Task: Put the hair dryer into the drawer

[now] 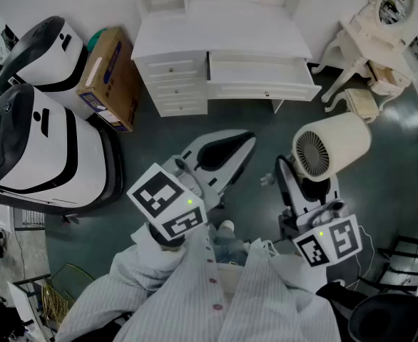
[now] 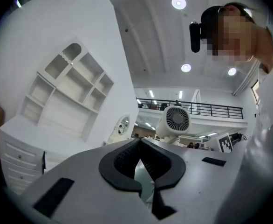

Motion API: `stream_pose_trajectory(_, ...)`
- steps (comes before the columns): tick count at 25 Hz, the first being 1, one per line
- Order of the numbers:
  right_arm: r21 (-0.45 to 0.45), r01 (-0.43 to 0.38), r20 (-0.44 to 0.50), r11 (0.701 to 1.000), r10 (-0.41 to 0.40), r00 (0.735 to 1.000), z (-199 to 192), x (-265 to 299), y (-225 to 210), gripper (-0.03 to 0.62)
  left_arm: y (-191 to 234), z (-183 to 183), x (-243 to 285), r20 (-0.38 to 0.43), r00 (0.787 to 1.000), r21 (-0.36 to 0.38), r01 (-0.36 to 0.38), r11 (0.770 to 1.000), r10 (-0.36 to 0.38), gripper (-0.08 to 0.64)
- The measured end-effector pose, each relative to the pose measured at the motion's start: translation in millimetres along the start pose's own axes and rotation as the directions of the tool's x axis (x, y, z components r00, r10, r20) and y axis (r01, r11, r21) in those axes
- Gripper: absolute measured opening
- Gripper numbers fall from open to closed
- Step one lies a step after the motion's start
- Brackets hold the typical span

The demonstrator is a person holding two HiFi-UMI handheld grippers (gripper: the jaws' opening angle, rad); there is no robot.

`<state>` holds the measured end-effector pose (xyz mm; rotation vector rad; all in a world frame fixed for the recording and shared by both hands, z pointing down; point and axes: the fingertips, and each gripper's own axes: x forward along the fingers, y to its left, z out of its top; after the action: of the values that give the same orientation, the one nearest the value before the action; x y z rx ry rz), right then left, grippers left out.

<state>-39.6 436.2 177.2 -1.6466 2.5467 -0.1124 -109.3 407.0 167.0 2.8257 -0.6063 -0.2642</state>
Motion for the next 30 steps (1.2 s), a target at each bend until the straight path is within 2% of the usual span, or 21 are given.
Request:
stream_pose_trajectory(11, 0.001, -0.003, 0.006, 1.000, 0.003, 1.000, 3, -1, -12, 0.216, -1, -2, 13, -0.003, 1.000, 0.009, 0.003, 1.000, -0.002, 0.009)
stream_pose_trajectory(30, 0.014, 0.029, -0.006, 0.999, -0.029, 1.000, -6, -48, -38, 0.216, -32, -23, 24, -0.020, 1.000, 0.031, -0.021, 0.999, 0.022, 0.009)
